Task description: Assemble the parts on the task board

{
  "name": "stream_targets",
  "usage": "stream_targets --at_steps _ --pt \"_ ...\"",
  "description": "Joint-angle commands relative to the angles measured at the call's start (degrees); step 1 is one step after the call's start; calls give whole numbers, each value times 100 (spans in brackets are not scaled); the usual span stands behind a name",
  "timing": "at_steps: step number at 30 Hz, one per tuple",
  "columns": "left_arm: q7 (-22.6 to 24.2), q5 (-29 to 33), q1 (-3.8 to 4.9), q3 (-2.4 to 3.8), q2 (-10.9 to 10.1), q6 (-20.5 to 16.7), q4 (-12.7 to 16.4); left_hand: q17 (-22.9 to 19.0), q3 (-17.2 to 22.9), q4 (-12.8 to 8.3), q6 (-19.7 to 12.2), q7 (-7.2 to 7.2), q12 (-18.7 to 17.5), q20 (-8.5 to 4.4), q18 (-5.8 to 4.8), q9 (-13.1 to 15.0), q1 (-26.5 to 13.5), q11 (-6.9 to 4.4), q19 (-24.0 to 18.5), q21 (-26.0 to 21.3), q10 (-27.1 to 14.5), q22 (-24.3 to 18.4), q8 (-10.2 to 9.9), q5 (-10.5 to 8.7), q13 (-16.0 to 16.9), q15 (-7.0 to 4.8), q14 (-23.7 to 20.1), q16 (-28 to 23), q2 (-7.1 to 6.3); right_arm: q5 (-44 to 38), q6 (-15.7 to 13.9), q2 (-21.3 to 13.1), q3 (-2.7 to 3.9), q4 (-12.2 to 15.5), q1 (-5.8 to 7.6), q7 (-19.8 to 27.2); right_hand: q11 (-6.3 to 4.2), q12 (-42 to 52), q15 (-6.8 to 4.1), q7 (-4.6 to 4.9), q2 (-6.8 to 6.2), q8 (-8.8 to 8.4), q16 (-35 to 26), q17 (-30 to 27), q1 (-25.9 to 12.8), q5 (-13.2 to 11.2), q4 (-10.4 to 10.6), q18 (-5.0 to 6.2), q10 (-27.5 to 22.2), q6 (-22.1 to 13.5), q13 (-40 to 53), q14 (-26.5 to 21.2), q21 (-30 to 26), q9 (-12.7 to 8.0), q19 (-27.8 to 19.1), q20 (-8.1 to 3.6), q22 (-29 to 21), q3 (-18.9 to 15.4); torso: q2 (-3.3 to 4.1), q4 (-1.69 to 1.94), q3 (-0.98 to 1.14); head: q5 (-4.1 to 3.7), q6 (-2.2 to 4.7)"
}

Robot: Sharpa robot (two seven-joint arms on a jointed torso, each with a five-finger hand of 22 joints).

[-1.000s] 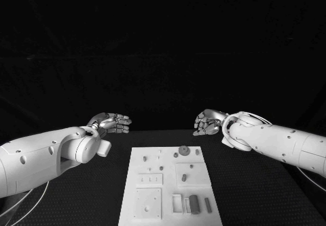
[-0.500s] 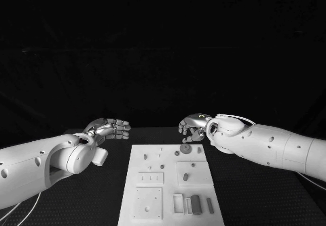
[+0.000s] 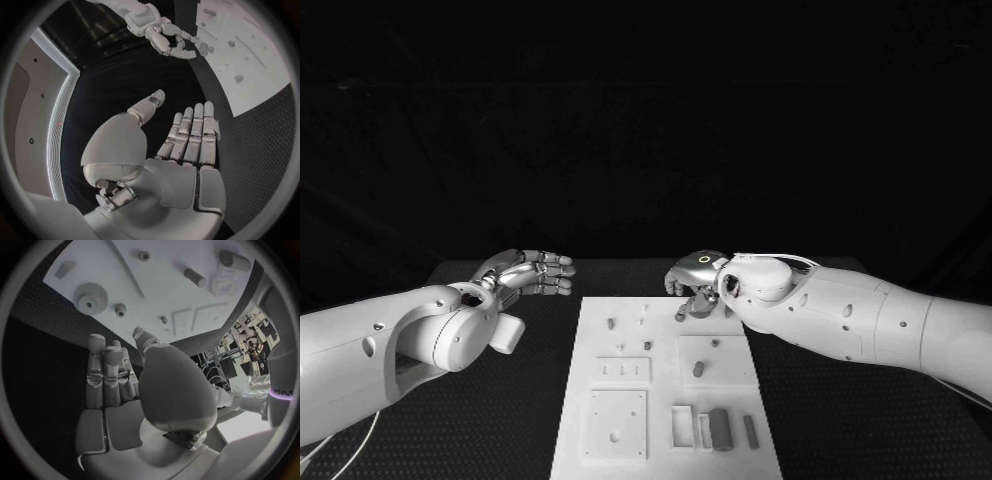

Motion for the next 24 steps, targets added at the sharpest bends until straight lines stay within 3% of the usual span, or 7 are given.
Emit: stream_targets --at_steps 1,6,12,16,24 --pt "65 -44 21 7 23 107 9 6 -3 29 29 326 -28 19 -16 -8 -29 20 30 -40 19 8 -22 -22 -10 9 17 -26 -14 -321 268 9 -6 -14 -16 -86 15 -27 10 -6 3 -40 45 -21 -91 5 -55 396 -47 40 -49 -39 51 -19 -56 -4 136 23 86 37 -15 -39 11" --pt "55 -44 20 6 48 129 -17 10 -6 43 32 341 -39 21 -15 -11 -45 35 27 -44 19 10 -25 -25 -13 12 17 -34 -13 -355 371 15 -18 -78 -50 -113 21 -21 16 -10 -24 -42 89 -54 -200 5 -99 396 -54 65 -124 -58 107 -43 -86 -2 132 98 144 58 -33 -70 18" --pt "60 -44 20 6 25 131 14 14 -8 53 34 348 -46 23 -14 -13 -55 45 25 -47 20 12 -26 -27 -15 14 18 -39 -15 -438 298 65 -28 -209 -83 -143 34 -19 28 -6 -46 -57 133 -95 -305 5 -174 396 -80 63 -207 -77 157 -74 -109 -4 127 198 190 71 -38 -95 31" --pt "53 -44 21 7 10 145 55 16 -9 57 36 347 -50 24 -13 -14 -61 47 23 -48 20 12 -27 -29 -16 14 17 -42 -19 -451 273 90 -29 -274 -115 -127 37 -13 32 -2 -57 -66 184 -143 -423 3 -307 396 -70 66 -285 -94 205 -104 -128 -6 124 320 220 97 -33 -111 37" --pt "52 -44 22 7 1 142 75 18 -9 67 38 347 -56 26 -13 -15 -70 49 22 -51 20 14 -28 -31 -18 16 16 -47 -20 -451 279 110 -29 -326 -143 -122 29 3 25 -11 0 -57 269 -195 -582 2 -580 396 -17 98 -364 -99 266 -130 -134 -14 123 486 269 108 -21 -129 52"
